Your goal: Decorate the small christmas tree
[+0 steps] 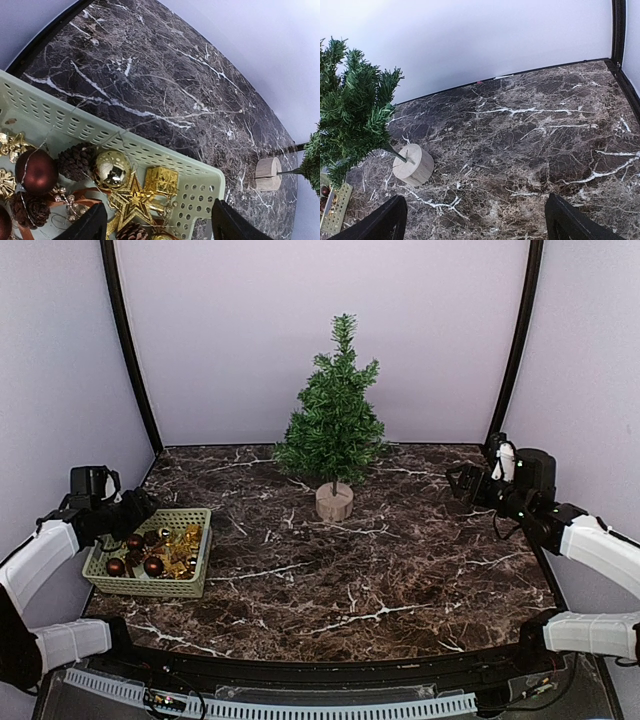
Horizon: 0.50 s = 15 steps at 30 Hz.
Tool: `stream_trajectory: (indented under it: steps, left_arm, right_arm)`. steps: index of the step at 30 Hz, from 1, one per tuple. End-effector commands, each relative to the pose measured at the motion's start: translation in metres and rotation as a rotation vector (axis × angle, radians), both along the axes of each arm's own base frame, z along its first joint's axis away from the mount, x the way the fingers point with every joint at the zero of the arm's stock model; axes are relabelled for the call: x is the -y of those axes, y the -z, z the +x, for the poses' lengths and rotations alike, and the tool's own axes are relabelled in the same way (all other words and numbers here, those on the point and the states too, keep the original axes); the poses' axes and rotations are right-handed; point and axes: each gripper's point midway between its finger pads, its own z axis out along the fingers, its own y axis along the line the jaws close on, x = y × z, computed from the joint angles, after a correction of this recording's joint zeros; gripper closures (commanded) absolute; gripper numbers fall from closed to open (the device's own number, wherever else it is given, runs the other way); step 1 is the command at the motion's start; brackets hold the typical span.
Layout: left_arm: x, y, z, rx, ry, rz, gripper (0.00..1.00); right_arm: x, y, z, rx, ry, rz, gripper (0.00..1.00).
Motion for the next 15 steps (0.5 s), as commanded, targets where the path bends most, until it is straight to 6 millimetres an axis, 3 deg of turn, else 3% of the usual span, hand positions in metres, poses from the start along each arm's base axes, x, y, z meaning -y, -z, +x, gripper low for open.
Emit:
stream_trajectory:
  steps: [1, 6, 15]
  left_arm:
    - [-0.022, -0.004, 0.004, 0.035, -0.089, 0.071, 0.26]
    - [-0.031, -0.005, 0.01, 0.072, -0.108, 0.08, 0.26]
    - [-0.035, 0.002, 0.042, 0.046, -0.06, 0.108, 0.26]
  right_arm:
    - [-0.005, -0.011, 0.001, 0.047, -0.012, 0.039, 0.03]
    - [-0.004, -0.008, 0.0, 0.041, -0.006, 0.043, 0.02]
    - [-0.005, -0.008, 0.0, 0.039, -0.009, 0.044, 0.02]
